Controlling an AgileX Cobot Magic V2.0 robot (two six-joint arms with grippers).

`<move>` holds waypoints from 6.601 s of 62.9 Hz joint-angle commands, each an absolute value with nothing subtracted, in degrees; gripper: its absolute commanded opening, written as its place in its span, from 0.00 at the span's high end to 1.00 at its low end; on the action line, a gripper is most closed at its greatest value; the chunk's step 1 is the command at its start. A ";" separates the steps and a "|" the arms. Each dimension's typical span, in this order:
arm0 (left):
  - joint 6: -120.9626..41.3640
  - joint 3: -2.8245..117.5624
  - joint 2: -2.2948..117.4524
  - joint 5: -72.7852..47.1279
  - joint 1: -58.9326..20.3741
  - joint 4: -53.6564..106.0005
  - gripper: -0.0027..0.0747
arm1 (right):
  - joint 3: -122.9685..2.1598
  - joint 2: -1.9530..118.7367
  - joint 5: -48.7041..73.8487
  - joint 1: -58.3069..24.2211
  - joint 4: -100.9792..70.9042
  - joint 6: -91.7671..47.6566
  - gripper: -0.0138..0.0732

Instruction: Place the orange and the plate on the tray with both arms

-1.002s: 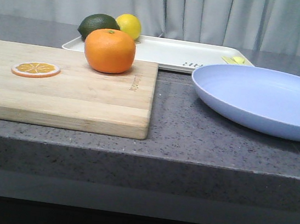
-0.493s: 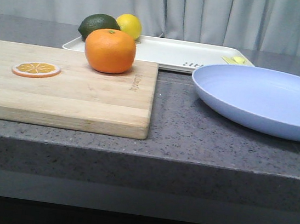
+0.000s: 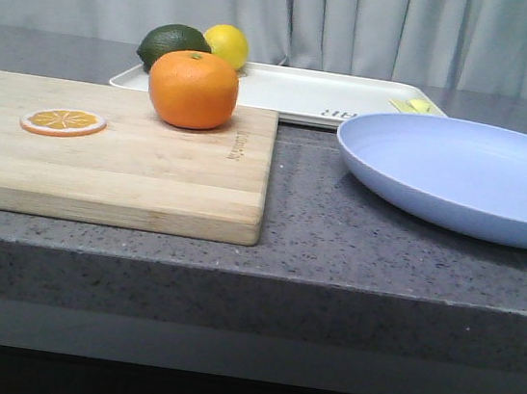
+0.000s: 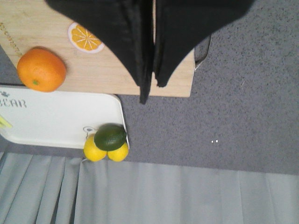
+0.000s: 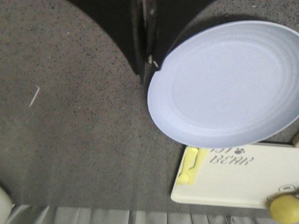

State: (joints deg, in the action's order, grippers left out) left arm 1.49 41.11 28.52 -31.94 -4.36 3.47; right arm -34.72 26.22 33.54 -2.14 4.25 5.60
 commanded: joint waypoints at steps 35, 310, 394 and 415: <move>2.04 42.93 33.22 -28.15 -4.26 4.51 0.95 | -36.73 32.02 30.17 -2.07 5.11 4.83 0.80; 0.00 114.86 118.86 -39.12 -51.95 1.67 0.32 | -36.73 32.02 32.11 -2.07 5.11 4.83 0.22; 1.83 106.35 92.29 -55.32 -44.23 -0.75 0.14 | -36.73 32.02 31.77 -2.07 5.11 4.83 0.22; 2.09 81.44 69.73 -48.94 -38.69 -0.75 0.14 | -36.73 32.02 31.77 -2.07 5.11 4.83 0.22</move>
State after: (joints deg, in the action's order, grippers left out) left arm 1.45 85.13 77.05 -53.77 -39.45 -0.98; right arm -34.72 31.53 35.70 -2.14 4.25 5.50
